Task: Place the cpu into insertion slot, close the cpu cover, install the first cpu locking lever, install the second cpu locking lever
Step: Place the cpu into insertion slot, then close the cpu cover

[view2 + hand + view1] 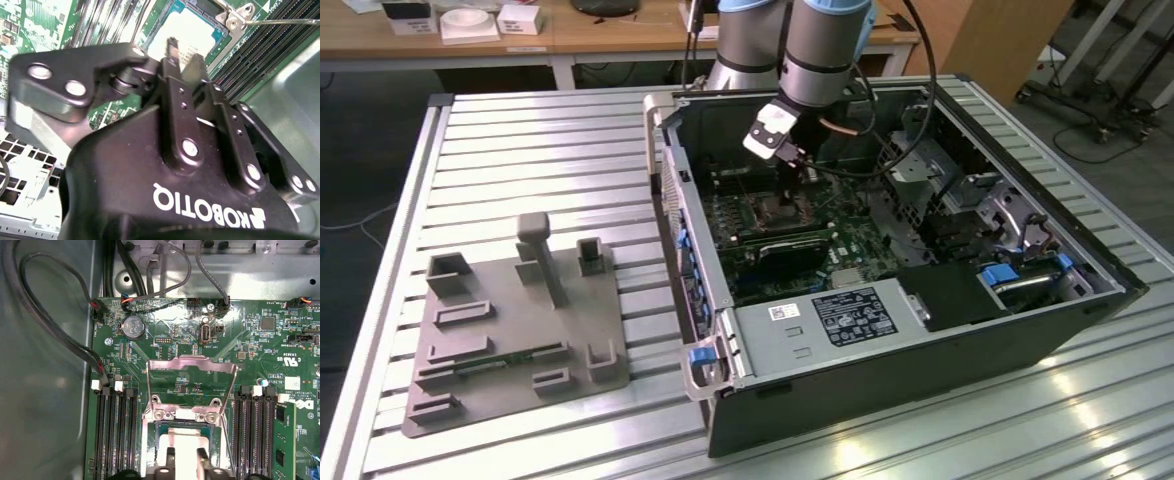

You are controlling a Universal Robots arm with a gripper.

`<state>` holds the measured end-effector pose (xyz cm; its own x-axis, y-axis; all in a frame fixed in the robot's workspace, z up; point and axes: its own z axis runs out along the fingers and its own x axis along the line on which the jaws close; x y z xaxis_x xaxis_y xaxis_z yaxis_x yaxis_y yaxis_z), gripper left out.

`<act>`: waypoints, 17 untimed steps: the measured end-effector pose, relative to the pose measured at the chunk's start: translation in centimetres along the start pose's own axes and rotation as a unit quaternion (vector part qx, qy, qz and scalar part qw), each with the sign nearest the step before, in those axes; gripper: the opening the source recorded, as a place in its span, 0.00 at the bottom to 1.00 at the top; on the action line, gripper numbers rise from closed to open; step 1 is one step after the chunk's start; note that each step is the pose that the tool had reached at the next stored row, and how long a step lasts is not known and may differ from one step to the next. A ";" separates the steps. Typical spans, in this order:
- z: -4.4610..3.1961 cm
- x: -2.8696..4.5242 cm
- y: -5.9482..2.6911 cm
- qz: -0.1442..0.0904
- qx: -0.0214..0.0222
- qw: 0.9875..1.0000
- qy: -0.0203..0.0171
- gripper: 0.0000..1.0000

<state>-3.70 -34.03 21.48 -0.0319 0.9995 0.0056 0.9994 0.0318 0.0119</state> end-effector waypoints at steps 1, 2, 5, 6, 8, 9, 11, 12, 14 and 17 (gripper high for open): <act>0.00 0.00 0.00 0.000 0.000 1.000 0.000 0.24; -0.01 0.00 0.00 0.000 0.000 1.000 0.000 0.24; -0.01 0.00 0.00 0.000 0.000 1.000 0.000 0.12; -0.02 0.00 0.00 0.000 0.000 1.000 0.000 0.10; -0.02 0.00 0.00 0.000 0.000 1.000 0.000 0.10; -0.02 0.00 0.00 0.000 0.000 1.000 0.000 0.10; -0.26 0.00 0.00 0.000 0.000 1.000 0.000 0.10; -0.26 0.00 0.00 0.000 0.000 1.000 0.000 0.10; -0.28 0.00 0.00 0.000 0.000 1.000 0.000 0.10; -0.35 0.00 0.00 0.000 0.000 1.000 0.000 0.10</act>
<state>-3.70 -34.04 21.83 -0.0319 0.9995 0.0053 0.9994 0.0318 0.0116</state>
